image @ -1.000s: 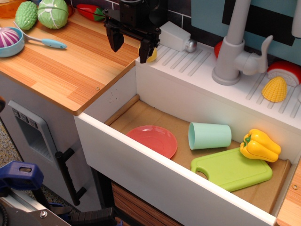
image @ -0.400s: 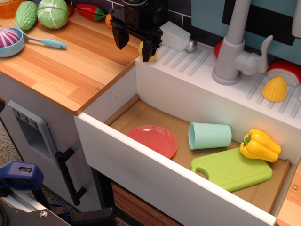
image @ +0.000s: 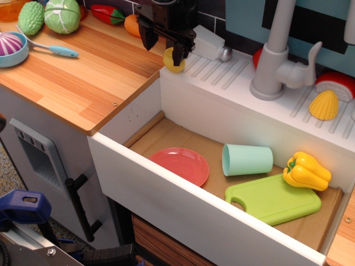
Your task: Put potato on plate
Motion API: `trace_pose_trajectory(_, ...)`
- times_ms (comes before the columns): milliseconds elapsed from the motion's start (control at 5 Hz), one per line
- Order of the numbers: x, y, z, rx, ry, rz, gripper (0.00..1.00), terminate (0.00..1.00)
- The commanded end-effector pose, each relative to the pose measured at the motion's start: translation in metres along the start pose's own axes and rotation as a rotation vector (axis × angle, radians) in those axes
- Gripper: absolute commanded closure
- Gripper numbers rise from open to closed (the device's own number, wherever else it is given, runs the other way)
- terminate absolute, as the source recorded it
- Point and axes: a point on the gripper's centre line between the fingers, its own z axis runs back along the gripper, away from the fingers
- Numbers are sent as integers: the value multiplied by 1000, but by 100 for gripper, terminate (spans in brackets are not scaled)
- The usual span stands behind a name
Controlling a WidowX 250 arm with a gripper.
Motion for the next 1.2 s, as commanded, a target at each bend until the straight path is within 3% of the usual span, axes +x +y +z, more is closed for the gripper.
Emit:
trace_pose_trajectory(0, 23, -4, 9, 1, -85, 5, 0, 0)
trace_pose_trajectory(400, 15, 0, -1, -23, -52, 53, 0, 0)
trace_pose_trajectory(600, 11, 1, -10, -5, -63, 54, 100, 0)
trace_pose_trajectory(1000, 7, 0, -10, -8, -63, 80, 100, 0)
